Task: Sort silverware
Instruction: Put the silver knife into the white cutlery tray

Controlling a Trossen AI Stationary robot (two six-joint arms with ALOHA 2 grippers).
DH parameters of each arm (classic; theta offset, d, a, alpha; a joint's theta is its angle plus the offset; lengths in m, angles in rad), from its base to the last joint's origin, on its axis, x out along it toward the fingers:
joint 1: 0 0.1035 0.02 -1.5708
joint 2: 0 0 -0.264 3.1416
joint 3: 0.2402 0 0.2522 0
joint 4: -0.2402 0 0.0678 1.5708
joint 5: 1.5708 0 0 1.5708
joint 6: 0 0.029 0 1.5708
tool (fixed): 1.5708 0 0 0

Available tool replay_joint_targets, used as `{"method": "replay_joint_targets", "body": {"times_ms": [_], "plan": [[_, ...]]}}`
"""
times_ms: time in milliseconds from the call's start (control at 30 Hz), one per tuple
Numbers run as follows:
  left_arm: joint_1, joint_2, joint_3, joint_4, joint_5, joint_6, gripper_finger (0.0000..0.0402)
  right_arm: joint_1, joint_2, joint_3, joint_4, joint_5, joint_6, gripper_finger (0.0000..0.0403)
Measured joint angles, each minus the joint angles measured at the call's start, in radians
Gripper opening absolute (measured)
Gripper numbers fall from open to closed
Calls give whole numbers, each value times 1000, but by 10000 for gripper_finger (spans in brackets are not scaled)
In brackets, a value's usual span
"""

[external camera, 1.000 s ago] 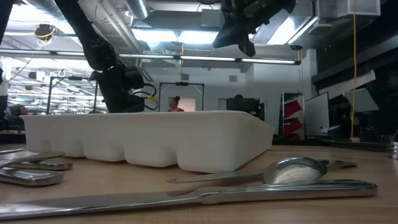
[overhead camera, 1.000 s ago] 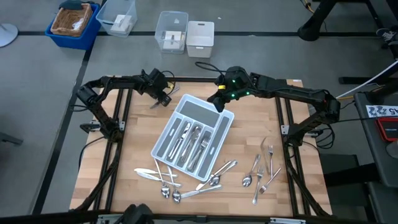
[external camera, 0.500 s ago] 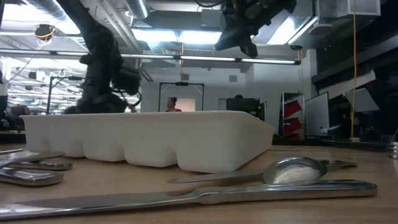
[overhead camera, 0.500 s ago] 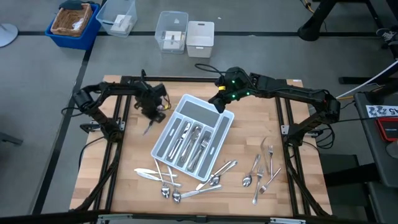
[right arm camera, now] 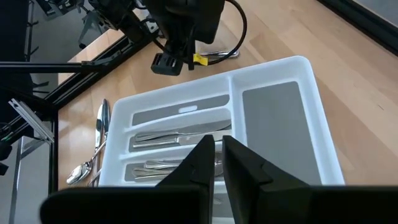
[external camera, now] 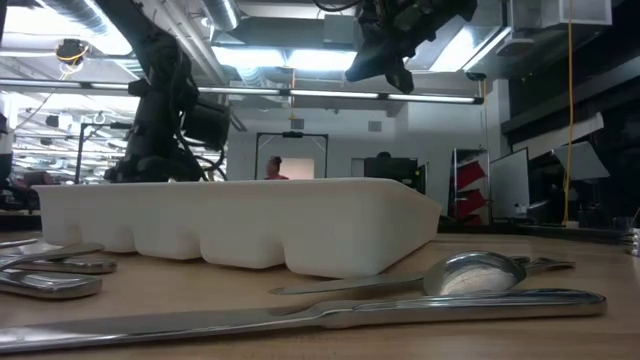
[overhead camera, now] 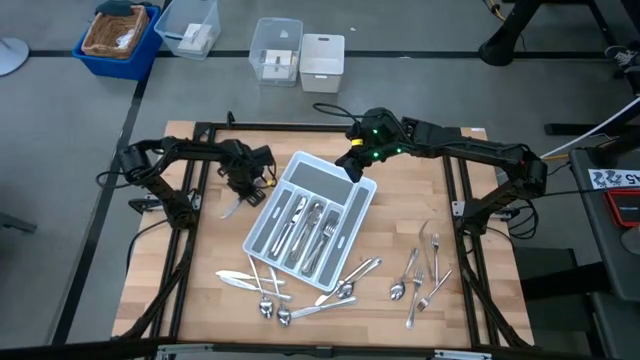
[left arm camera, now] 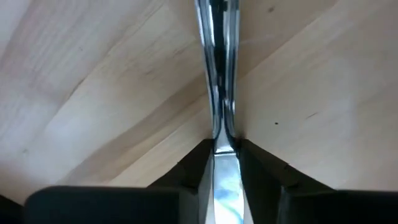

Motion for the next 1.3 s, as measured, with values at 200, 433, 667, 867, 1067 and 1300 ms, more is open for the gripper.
{"method": "replay_joint_targets", "body": {"times_ms": [200,433,667,867,1067,1300], "plan": [[-15,-1,1,-2,1,-44,111,0,0,0,0,0,-13,35],[-15,-1,2,2,-5,-64,98,0,0,0,0,0,-26,35],[-16,-2,-2,20,-41,-90,79,0,0,0,0,0,-27,35],[-16,-8,-38,35,-53,-69,42,0,0,0,0,-1,-27,35],[-16,-11,-33,24,-53,-69,18,0,0,0,-2,-1,-27,35],[-15,-80,-26,27,-60,-69,24,0,0,0,-13,-1,-29,35]]}}
